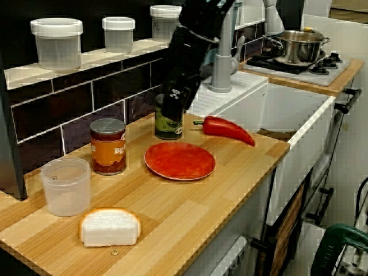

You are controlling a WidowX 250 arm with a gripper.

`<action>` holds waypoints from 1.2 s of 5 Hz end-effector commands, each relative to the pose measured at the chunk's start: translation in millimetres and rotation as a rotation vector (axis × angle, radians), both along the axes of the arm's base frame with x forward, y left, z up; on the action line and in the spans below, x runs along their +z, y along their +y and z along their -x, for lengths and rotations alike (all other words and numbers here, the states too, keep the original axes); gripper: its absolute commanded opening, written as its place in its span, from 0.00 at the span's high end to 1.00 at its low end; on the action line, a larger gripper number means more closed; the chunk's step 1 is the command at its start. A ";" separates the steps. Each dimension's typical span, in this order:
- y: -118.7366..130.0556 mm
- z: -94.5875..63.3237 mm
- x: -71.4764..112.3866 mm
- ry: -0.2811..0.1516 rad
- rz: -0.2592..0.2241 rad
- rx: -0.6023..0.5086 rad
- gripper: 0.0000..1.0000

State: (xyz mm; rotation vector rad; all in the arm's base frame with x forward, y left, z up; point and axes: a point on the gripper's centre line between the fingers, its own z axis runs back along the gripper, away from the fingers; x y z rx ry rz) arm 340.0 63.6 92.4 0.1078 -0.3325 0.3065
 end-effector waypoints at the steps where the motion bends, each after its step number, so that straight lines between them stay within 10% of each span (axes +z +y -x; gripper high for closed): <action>1: 40.6 -15.4 32.4 -0.108 -0.077 0.022 0.00; 6: 10.1 -32.4 6.2 -0.079 -0.032 0.035 0.00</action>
